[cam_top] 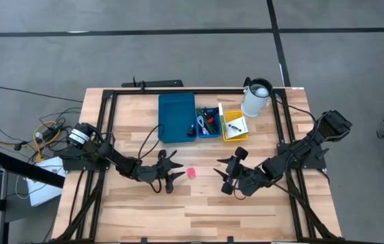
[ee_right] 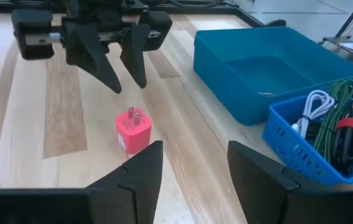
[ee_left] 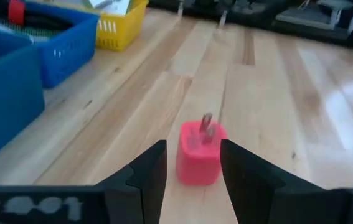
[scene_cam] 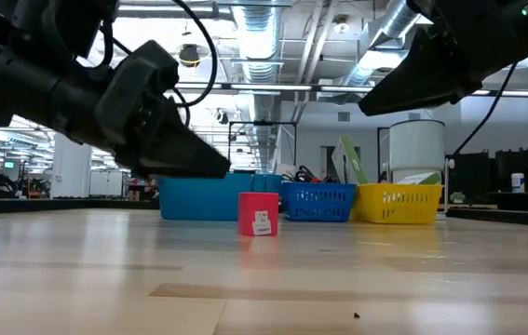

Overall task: Pick and place items into bin
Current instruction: Put the pink charger adapter into the left blue bin

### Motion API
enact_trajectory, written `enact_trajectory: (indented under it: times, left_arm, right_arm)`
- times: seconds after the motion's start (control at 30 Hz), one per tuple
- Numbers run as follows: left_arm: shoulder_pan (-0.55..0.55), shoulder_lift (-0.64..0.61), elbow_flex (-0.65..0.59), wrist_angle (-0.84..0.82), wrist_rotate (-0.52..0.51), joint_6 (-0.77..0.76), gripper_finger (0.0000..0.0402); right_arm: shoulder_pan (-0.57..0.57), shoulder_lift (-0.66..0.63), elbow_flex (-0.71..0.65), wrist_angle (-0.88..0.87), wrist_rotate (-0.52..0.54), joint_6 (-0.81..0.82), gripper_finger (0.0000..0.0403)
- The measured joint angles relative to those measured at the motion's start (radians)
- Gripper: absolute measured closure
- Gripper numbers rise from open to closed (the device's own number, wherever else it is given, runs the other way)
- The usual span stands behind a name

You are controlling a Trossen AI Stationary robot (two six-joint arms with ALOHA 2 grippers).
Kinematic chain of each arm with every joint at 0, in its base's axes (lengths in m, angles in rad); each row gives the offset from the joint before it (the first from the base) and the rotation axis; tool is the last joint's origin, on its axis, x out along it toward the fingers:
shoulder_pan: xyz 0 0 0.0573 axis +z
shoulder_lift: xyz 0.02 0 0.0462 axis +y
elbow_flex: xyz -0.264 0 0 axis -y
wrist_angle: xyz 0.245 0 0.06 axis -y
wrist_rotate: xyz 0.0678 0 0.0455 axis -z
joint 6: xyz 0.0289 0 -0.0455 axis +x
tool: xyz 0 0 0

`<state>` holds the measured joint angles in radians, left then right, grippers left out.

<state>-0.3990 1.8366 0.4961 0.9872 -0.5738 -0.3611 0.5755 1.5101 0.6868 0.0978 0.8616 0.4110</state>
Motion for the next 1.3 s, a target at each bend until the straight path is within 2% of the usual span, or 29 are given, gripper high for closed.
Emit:
enact_trajectory:
  times: [0.23,0.67,1.0,1.3]
  left_arm:
    - [-0.001,0.000,0.000,-0.062,0.013,-0.048,0.0264]
    - [-0.001,0.013,0.000,-0.118,0.121,-0.078,0.0262]
    - [0.010,0.155,0.041,-0.008,0.167,-0.094,0.0212]
    - [0.013,0.161,0.048,-0.017,0.153,-0.076,0.0182]
  right_arm:
    - [0.000,0.000,0.000,0.000,0.000,0.008,0.0228]
    - [0.000,0.000,0.000,0.000,-0.026,0.008,0.0229]
    - [0.000,0.000,0.000,0.003,-0.027,0.008,0.0230]
    - [0.013,-0.001,0.000,0.004,-0.034,0.008,0.0227]
